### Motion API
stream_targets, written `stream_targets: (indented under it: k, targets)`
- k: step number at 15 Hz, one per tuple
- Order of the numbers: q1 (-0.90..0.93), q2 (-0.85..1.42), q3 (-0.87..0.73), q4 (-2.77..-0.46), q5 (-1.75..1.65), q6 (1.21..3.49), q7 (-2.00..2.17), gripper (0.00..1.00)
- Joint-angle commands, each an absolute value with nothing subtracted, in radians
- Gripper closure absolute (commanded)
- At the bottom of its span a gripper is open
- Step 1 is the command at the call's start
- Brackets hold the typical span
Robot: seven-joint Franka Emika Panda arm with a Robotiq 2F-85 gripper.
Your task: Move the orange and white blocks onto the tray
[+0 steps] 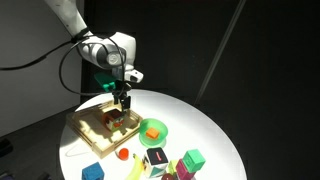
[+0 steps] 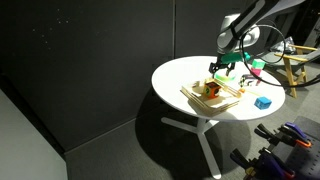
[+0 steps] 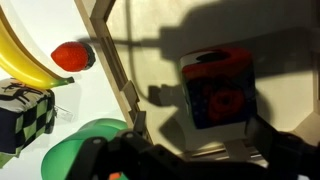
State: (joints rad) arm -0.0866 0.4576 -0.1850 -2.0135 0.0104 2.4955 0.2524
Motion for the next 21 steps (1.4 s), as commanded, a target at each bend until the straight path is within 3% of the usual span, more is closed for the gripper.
stream_targets:
  k: [1,21]
  targets:
    - [-0.107,0.361,-0.181,-2.082,0.035,2.454,0.241,0.00]
    - [-0.241,0.221,-0.295,-2.161,-0.014,2.324,0.168,0.00]
